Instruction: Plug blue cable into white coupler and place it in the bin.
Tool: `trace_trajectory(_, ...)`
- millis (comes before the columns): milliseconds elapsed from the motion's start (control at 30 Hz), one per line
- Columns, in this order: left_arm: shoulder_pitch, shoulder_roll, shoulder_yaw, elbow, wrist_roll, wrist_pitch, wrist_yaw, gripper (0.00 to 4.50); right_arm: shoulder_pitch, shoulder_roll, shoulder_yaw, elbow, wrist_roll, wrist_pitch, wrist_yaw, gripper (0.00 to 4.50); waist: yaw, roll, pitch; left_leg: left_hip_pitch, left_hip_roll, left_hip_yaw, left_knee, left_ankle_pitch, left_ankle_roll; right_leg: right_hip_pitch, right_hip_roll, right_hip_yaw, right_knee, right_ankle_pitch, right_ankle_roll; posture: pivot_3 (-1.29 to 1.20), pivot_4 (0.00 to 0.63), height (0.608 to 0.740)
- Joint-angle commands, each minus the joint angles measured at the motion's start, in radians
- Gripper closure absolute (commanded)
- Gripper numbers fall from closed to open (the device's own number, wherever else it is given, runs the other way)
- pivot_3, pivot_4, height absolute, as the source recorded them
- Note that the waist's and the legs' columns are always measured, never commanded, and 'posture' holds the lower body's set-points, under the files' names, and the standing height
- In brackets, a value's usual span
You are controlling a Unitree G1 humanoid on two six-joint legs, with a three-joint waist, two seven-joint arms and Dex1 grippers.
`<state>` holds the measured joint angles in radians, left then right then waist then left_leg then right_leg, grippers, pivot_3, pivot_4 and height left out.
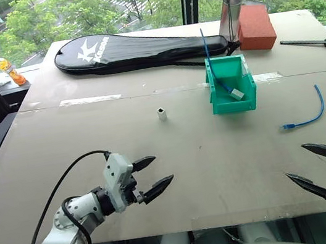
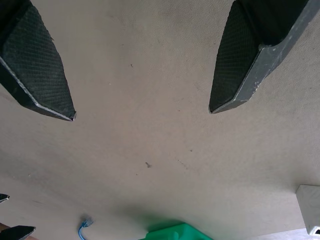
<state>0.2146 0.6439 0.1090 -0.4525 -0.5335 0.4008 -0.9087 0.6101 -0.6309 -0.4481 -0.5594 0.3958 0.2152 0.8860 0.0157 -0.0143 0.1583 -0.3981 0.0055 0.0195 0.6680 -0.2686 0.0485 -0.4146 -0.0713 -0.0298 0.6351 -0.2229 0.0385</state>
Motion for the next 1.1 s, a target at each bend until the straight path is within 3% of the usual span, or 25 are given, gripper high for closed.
trace_trajectory(33,-0.035,0.000,0.013,-0.038,-0.034,0.014,0.018,0.14,-0.020,0.004,-0.007,0.007,-0.011,-0.024,-0.020,0.00,0.000,0.000,0.000,0.000,0.000,0.000,0.000,0.000,0.000,0.000,0.000,0.000,0.000,0.000,0.000,0.00,0.150,0.740)
trace_trajectory(167,-0.117,-0.035,0.028,-0.063,-0.131,0.126,0.096,0.14,-0.099,-0.017,-0.019,0.011,0.011,0.031,-0.060,0.00,0.000,0.000,0.001,0.000,0.000,0.000,0.002,0.000,0.000,0.001,0.000,0.000,0.000,-0.001,0.002,0.00,0.150,0.740)
trace_trajectory(300,-0.184,-0.028,0.014,-0.092,-0.183,0.175,0.101,0.14,-0.176,-0.119,-0.018,0.014,0.021,0.139,-0.045,0.00,-0.001,0.000,0.001,0.001,0.000,0.000,0.002,0.000,0.000,0.002,0.001,0.000,0.000,0.000,0.001,0.00,0.150,0.740)
trace_trajectory(467,-0.204,0.075,-0.114,-0.150,-0.077,0.039,-0.091,0.14,-0.423,-0.398,0.113,0.199,-0.028,0.248,0.088,0.00,-0.004,0.001,0.002,0.002,0.000,0.004,0.002,0.000,0.000,0.001,0.007,0.000,0.000,0.002,-0.003,0.00,0.150,0.740)
trace_trajectory(567,-0.217,0.081,-0.136,-0.158,-0.071,0.017,-0.115,0.14,-0.589,-0.482,0.239,0.335,-0.072,0.246,0.162,0.00,-0.001,0.000,0.003,0.002,0.000,0.004,0.002,0.000,0.001,0.001,0.007,0.000,-0.001,0.002,-0.003,0.00,0.150,0.740)
trace_trajectory(633,-0.222,0.078,-0.143,-0.156,-0.065,0.007,-0.118,0.14,-0.692,-0.497,0.319,0.411,-0.092,0.243,0.212,0.00,0.003,0.000,0.003,0.000,0.000,0.002,0.001,0.000,0.001,0.001,0.008,0.000,-0.001,0.002,-0.003,0.00,0.150,0.740)
trace_trajectory(733,-0.229,0.071,-0.152,-0.155,-0.055,-0.002,-0.115,0.00,-0.815,-0.502,0.426,0.507,-0.135,0.231,0.280,0.88,0.000,0.000,0.003,-0.001,0.000,0.001,0.001,0.000,0.001,0.001,0.008,0.000,-0.002,0.002,-0.003,0.00,0.150,0.740)
trace_trajectory(767,-0.229,0.069,-0.154,-0.155,-0.053,-0.005,-0.113,0.00,-0.845,-0.498,0.458,0.541,-0.167,0.198,0.289,1.37,0.000,0.000,0.003,-0.001,0.000,0.002,0.001,0.000,0.001,0.001,0.008,0.000,-0.002,0.002,-0.003,0.00,0.150,0.740)
trace_trajectory(1100,-0.157,0.073,-0.120,-0.175,-0.047,-0.042,-0.097,0.00,-0.988,-0.464,0.586,0.719,-0.302,0.049,0.343,1.37,-0.001,0.001,0.004,-0.001,0.000,0.003,0.002,-0.001,0.002,0.001,0.008,0.000,-0.003,0.003,-0.003,0.00,0.150,0.740)
